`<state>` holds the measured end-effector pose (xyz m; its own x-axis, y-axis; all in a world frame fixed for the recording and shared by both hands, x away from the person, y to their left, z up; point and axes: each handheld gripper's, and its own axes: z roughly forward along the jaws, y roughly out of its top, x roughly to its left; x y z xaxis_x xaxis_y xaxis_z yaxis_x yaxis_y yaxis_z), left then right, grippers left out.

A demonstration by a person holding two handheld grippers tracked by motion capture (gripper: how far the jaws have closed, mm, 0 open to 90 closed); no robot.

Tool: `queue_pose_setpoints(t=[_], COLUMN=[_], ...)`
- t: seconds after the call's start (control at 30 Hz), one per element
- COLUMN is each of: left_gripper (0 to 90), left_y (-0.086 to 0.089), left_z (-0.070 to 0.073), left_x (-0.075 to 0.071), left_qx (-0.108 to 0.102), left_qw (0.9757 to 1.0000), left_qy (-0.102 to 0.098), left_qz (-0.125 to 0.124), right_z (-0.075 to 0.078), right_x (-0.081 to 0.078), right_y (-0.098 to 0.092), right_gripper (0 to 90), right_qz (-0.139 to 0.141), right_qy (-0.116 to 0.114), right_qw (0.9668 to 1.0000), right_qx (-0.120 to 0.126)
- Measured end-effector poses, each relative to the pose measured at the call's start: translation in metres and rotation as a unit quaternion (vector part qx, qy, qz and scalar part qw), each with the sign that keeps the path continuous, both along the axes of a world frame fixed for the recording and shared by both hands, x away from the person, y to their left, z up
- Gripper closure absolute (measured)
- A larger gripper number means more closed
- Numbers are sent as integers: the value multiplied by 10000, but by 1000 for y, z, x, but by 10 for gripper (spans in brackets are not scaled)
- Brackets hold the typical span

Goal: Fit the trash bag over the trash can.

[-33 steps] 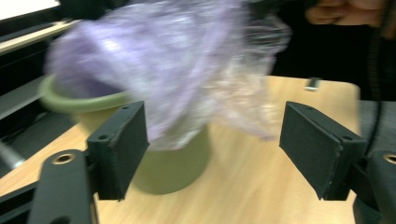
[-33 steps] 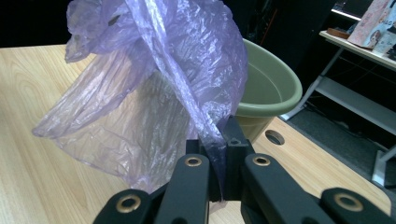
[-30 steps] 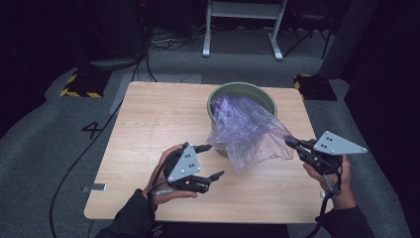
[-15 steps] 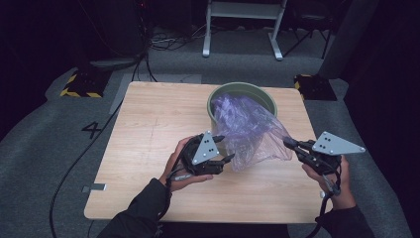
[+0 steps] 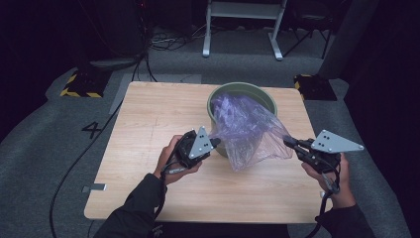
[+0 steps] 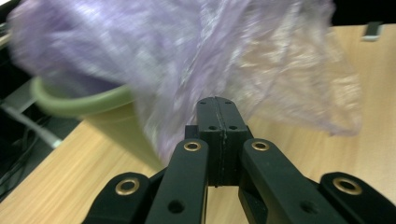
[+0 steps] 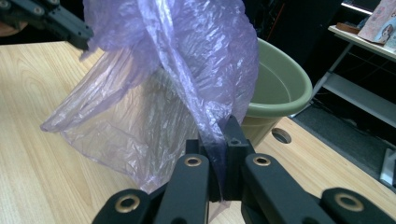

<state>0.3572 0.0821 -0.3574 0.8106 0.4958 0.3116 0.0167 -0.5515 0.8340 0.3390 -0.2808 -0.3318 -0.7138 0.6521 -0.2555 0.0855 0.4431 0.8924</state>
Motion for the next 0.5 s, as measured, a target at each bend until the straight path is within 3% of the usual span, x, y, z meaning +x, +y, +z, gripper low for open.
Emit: queue_pose_setpoints(t=[0.07, 0.17, 0.33, 0.4, 0.43, 0.47, 0.5], left_gripper=[898, 899, 899, 899, 899, 898, 898], left_y=[7, 13, 31, 41, 50, 50, 53], left_z=[1, 1, -1, -1, -1, -1, -1], left_x=[2, 1, 8, 13, 18, 18, 19], left_qx=[-81, 137, 179, 79, -199, -199, -381], left_qw=[9999, 9995, 9989, 9983, 9979, 9979, 9975], left_qy=[28, -150, -68, -11, 167, 167, 275], left_qz=[67, 234, 434, 577, 599, 599, 520], right_z=[0, 1, 2, 2, 3, 3, 3], right_x=[1, 0, 1, 3, 3, 3, 3], right_y=[-1, -1, -4, -6, -8, -8, -8], right_gripper=[900, 900, 900, 900, 900, 900, 900], right_qz=[-12, -42, -120, -182, -172, -172, -174], right_qy=[22, -1, 27, 43, 72, 72, 69], right_qw=[10000, 10000, 9999, 9998, 9998, 9998, 9998], right_qx=[19, -17, 9, 10, 76, 76, 92])
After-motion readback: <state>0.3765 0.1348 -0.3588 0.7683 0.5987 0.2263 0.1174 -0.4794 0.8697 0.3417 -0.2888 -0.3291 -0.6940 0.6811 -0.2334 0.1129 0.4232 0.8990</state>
